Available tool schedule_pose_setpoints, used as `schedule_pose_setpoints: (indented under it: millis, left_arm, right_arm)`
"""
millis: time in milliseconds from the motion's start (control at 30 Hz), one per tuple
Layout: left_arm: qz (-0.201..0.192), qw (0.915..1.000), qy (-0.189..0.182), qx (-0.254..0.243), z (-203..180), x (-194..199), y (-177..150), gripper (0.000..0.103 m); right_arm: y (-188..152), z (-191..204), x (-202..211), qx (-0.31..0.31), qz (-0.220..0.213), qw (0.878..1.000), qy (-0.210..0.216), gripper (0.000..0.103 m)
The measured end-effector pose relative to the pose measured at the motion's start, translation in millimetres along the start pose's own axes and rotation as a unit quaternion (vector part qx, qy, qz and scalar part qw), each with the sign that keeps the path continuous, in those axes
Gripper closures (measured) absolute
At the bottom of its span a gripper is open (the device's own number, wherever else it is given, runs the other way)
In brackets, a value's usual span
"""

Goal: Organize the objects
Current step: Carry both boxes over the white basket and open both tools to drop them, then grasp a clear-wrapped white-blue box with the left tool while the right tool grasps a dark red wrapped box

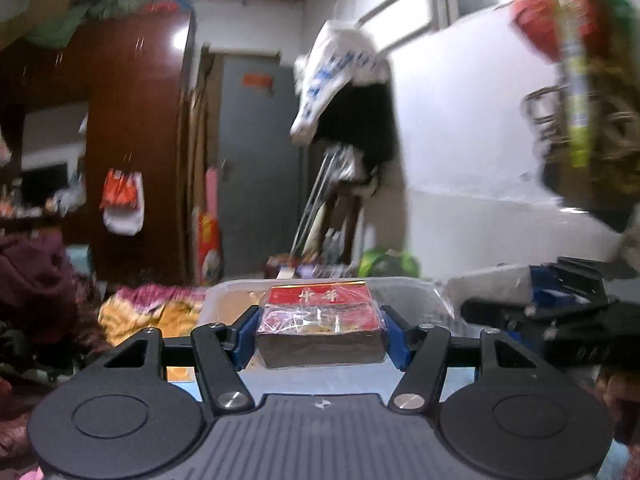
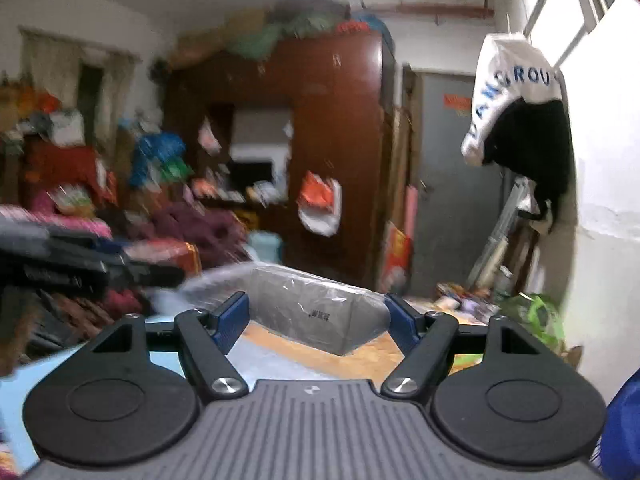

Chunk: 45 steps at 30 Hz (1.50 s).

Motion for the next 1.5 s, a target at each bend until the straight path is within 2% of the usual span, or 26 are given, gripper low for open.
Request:
schedule_pose_setpoints:
  millis: [67, 133, 167, 200, 233, 267, 300, 433, 500, 600, 667, 700, 767, 833, 867, 933, 1067, 1133, 1200, 1233, 1267, 1333, 1367, 1400, 1500]
  left_arm:
    - [0.02, 0.9996, 0.009, 0.019, 9.3, -28.1, 8.0, 0.037]
    - [0.039, 0.9987, 0.01, 0.031, 15.5, -47.2, 9.8, 0.037]
    - [0.043, 0.9986, 0.006, 0.031, 16.0, -53.9, 9.9, 0.034]
    - [0.043, 0.9986, 0.005, 0.03, 16.8, -58.2, 9.3, 0.02]
    - [0.043, 0.9986, 0.006, 0.031, 16.9, -61.2, 8.2, 0.012]
    - [0.037, 0.9986, 0.012, 0.037, 18.2, -60.2, 6.0, 0.001]
    - [0.03, 0.9987, 0.016, 0.038, 18.6, -55.2, 3.5, 0.0]
    - [0.0, 0.9996, 0.0, 0.027, 17.7, -10.2, -10.0, 0.0]
    - [-0.01, 0.9996, -0.016, 0.019, 14.3, 20.8, -27.3, 0.0]
    - [-0.031, 0.9993, 0.011, -0.017, 4.3, 71.1, -72.2, 0.0]
    - [-0.035, 0.999, 0.012, -0.027, -4.8, 100.2, -109.5, 0.0]
    - [-0.039, 0.9989, 0.006, -0.026, -8.1, 112.0, -123.4, 0.001]
    - [-0.045, 0.9987, -0.001, -0.024, -15.2, 130.5, -149.5, 0.001]
    - [-0.055, 0.9982, 0.01, -0.023, -18.4, 145.9, -169.5, 0.001]
    - [-0.057, 0.998, 0.019, -0.018, -19.2, 149.7, -176.8, 0.001]
    - [-0.048, 0.9984, 0.024, -0.016, -22.1, 148.3, -183.2, 0.003]
    - [-0.021, 0.9985, 0.027, -0.044, -33.6, 133.2, -197.2, 0.007]
    - [-0.018, 0.9979, 0.034, -0.053, -40.0, 126.0, -199.9, 0.008]
    - [-0.011, 0.997, 0.046, -0.061, -43.8, 118.4, -202.8, 0.01]
    - [-0.007, 0.9973, 0.044, -0.058, -43.9, 117.5, -204.9, 0.011]
    - [-0.005, 0.9979, 0.037, -0.053, -44.1, 116.3, -205.7, 0.016]
    - [-0.004, 0.9982, 0.033, -0.05, -45.7, 115.5, -207.6, 0.029]
    - [-0.006, 0.9979, 0.037, -0.053, -46.1, 116.5, -208.5, 0.039]
    - [-0.007, 0.9975, 0.041, -0.056, -46.0, 118.3, -208.5, 0.043]
    - [-0.012, 0.9977, 0.042, -0.051, -43.7, 122.3, -209.2, 0.044]
  right_arm:
    - [-1.1, -10.4, -29.8, -0.011, 0.027, 1.0, -0.008, 0.028]
    - [-5.3, -16.1, -40.1, -0.018, 0.041, 0.999, 0.005, 0.026]
    - [-6.5, -16.8, -42.3, -0.021, 0.043, 0.999, 0.009, 0.026]
    - [-7.4, -16.9, -43.4, -0.025, 0.041, 0.999, 0.013, 0.017]
    - [-8.0, -15.8, -40.9, -0.028, 0.037, 0.999, 0.014, 0.002]
    - [-8.3, -14.3, -36.9, -0.03, 0.032, 0.999, 0.011, 0.0]
    - [-7.8, -14.8, -30.0, -0.032, 0.024, 0.999, 0.007, 0.0]
    - [-18.5, -15.6, 17.2, -0.06, 0.004, 0.998, 0.014, 0.0]
    - [-41.0, -9.7, 48.0, -0.066, -0.002, 0.998, 0.008, 0.0]
    - [-89.1, 5.3, 95.7, -0.052, -0.021, 0.998, 0.007, 0.0]
    - [-119.3, 12.9, 116.5, -0.061, -0.025, 0.998, 0.007, 0.0]
    - [-136.3, 16.5, 122.5, -0.077, -0.02, 0.997, 0.003, 0.0]
    - [-148.2, 19.9, 119.4, -0.1, -0.011, 0.995, 0.009, 0.0]
    - [-150.8, 28.3, 107.0, -0.089, 0.0, 0.996, 0.02, 0.001]
    - [-148.9, 33.2, 101.1, -0.074, 0.004, 0.997, 0.012, 0.002]
    - [-146.1, 40.7, 91.1, -0.06, 0.008, 0.998, 0.002, 0.002]
    - [-151.9, 52.6, 77.6, -0.057, 0.036, 0.998, -0.009, 0.004]
    - [-155.4, 54.7, 75.6, -0.057, 0.04, 0.997, -0.023, 0.009]
    - [-159.2, 54.5, 77.0, -0.063, 0.042, 0.997, -0.017, 0.011]
    - [-164.3, 57.5, 81.1, -0.063, 0.042, 0.997, -0.016, 0.016]
    - [-165.3, 57.9, 82.2, -0.061, 0.04, 0.997, -0.019, 0.018]
    - [-167.3, 58.2, 86.2, -0.061, 0.037, 0.997, -0.021, 0.033]
    - [-167.4, 58.1, 88.2, -0.063, 0.037, 0.997, -0.017, 0.036]
    - [-167.7, 58.1, 89.9, -0.063, 0.038, 0.997, -0.016, 0.037]
    - [-170.7, 57.6, 94.8, -0.062, 0.036, 0.997, -0.021, 0.037]
Point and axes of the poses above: each gripper's, at about its wrist camera, not at the fingertips, and x roughly against the way its jaws point, z to its left, y to its top, the point moved 3 cm from there along -x, roughly the way its jaws point, and after that the axes turned 1 degree about -y, right-handed, at the moved point
